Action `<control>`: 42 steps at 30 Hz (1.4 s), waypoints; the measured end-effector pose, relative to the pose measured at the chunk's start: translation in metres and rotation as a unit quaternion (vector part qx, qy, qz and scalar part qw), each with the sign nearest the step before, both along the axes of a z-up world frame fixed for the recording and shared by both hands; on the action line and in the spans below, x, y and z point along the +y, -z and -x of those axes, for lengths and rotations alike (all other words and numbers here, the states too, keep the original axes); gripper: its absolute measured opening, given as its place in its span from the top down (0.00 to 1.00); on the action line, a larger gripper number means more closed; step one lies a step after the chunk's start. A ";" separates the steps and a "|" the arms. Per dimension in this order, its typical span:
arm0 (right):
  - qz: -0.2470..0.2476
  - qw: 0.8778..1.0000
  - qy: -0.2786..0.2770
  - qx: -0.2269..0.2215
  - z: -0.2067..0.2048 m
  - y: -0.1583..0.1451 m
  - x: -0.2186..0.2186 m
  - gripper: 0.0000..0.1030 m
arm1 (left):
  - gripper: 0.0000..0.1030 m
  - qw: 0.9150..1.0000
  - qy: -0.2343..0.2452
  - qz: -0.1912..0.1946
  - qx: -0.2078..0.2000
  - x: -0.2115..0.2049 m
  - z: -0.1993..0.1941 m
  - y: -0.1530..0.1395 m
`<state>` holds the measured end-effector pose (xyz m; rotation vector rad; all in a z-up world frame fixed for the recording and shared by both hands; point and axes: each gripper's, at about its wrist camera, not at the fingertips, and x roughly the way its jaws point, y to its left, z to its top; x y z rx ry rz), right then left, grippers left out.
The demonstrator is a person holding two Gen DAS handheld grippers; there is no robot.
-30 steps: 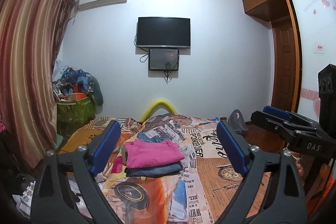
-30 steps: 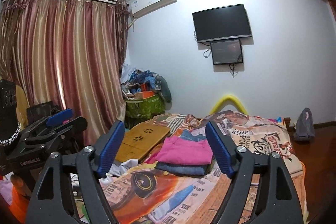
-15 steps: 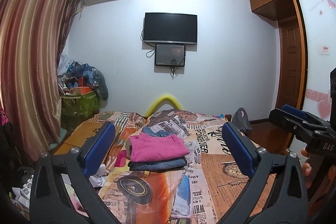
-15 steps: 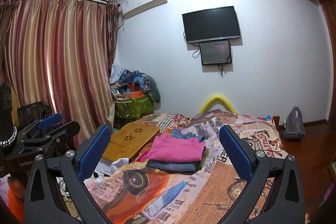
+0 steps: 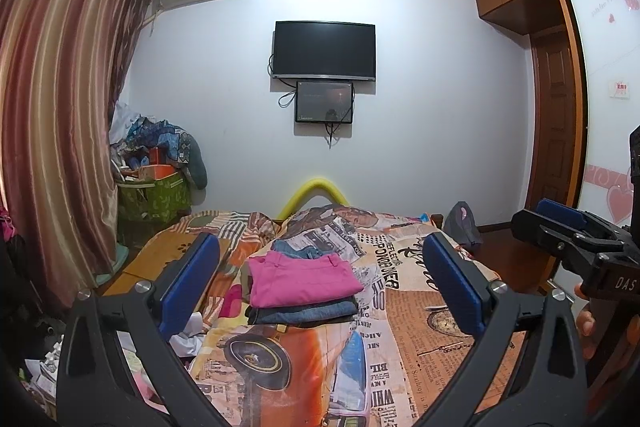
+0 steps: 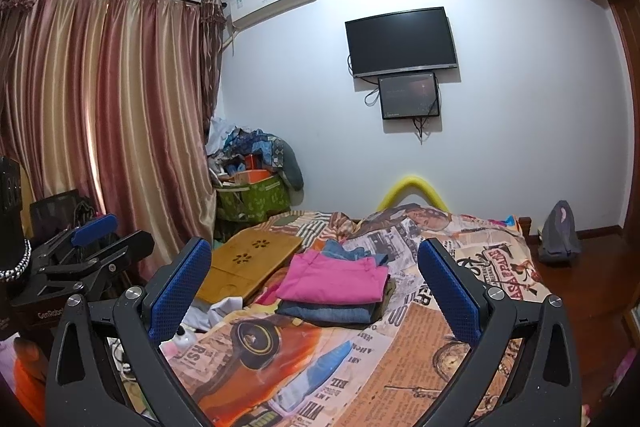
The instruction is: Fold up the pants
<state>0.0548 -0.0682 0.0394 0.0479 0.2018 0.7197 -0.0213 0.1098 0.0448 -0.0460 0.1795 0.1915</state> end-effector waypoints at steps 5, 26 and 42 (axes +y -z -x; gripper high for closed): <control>0.002 1.000 0.000 0.003 0.001 0.000 0.000 0.00 | 0.00 1.000 0.004 -0.004 -0.002 -0.002 -0.001 0.000; 0.004 1.000 0.015 0.004 0.000 -0.001 -0.003 0.00 | 0.00 1.000 0.015 -0.007 0.000 -0.008 -0.006 0.000; 0.006 1.000 0.017 0.002 -0.001 -0.001 -0.004 0.00 | 0.00 1.000 0.029 -0.001 0.007 -0.007 -0.009 0.003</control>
